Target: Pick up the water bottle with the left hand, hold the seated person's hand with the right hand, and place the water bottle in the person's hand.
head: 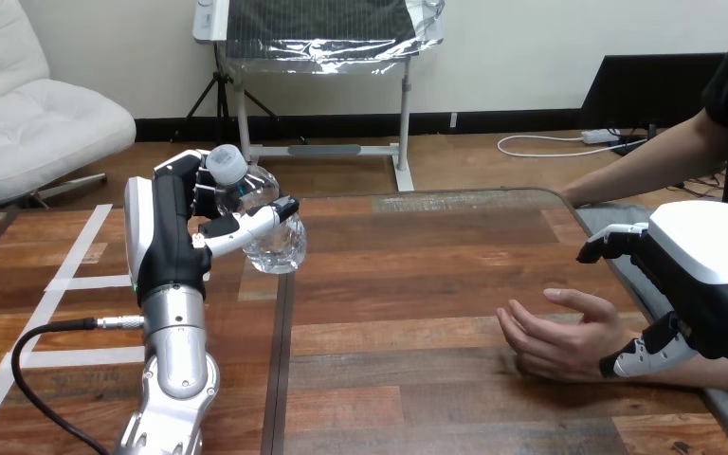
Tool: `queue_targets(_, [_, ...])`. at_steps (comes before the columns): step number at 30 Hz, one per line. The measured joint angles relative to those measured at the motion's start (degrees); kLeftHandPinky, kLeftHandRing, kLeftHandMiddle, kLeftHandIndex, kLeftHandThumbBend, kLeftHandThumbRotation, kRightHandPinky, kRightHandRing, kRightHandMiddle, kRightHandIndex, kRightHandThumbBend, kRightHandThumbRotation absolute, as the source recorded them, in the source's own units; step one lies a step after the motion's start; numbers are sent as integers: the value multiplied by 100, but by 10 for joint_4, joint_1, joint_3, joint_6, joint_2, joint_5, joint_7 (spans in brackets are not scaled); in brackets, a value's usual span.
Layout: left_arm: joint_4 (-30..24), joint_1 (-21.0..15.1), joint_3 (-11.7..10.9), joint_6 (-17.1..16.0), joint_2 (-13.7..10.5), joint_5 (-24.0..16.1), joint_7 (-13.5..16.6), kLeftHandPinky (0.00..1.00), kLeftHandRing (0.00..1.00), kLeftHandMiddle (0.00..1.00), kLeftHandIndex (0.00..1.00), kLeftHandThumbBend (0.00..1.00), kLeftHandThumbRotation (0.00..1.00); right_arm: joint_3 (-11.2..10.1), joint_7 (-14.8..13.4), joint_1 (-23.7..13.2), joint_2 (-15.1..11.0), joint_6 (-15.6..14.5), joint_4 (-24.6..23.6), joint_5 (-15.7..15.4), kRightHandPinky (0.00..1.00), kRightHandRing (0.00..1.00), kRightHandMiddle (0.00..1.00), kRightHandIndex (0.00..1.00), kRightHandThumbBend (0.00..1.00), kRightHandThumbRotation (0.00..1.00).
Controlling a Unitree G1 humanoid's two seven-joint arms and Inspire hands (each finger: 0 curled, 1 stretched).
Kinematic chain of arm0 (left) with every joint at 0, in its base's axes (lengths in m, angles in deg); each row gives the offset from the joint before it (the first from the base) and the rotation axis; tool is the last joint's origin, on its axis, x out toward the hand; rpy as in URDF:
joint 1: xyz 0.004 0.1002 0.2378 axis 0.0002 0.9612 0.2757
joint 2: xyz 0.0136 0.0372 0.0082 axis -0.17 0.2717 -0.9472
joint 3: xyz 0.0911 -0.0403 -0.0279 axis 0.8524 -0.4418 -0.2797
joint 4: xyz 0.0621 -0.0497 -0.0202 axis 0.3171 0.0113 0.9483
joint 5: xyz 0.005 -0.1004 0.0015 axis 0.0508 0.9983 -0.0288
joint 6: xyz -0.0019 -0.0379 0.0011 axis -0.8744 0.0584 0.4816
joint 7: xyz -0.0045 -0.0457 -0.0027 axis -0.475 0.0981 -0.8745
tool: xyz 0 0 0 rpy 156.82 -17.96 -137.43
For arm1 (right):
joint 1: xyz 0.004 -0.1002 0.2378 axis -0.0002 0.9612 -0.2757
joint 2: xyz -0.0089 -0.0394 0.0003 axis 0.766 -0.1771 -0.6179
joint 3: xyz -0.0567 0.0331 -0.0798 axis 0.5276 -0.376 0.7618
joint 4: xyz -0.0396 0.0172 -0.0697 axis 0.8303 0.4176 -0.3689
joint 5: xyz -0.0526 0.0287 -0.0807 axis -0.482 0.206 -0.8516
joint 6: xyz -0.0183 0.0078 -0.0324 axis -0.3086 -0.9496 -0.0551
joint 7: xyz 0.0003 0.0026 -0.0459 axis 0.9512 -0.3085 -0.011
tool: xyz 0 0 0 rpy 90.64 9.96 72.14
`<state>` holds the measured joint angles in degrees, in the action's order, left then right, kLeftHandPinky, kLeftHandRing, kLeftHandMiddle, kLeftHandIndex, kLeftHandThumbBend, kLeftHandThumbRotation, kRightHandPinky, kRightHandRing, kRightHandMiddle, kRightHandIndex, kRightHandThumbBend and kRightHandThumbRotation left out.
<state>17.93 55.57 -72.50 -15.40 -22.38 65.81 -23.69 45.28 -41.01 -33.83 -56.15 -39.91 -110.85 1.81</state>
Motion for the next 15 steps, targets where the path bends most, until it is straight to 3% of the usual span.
queue_targets(15, [-12, 11, 0, 0, 0, -1, 0, 45, 46, 47, 47, 76, 0, 1, 22, -9, -20, 8, 10, 0, 68, 77, 80, 77, 80, 0])
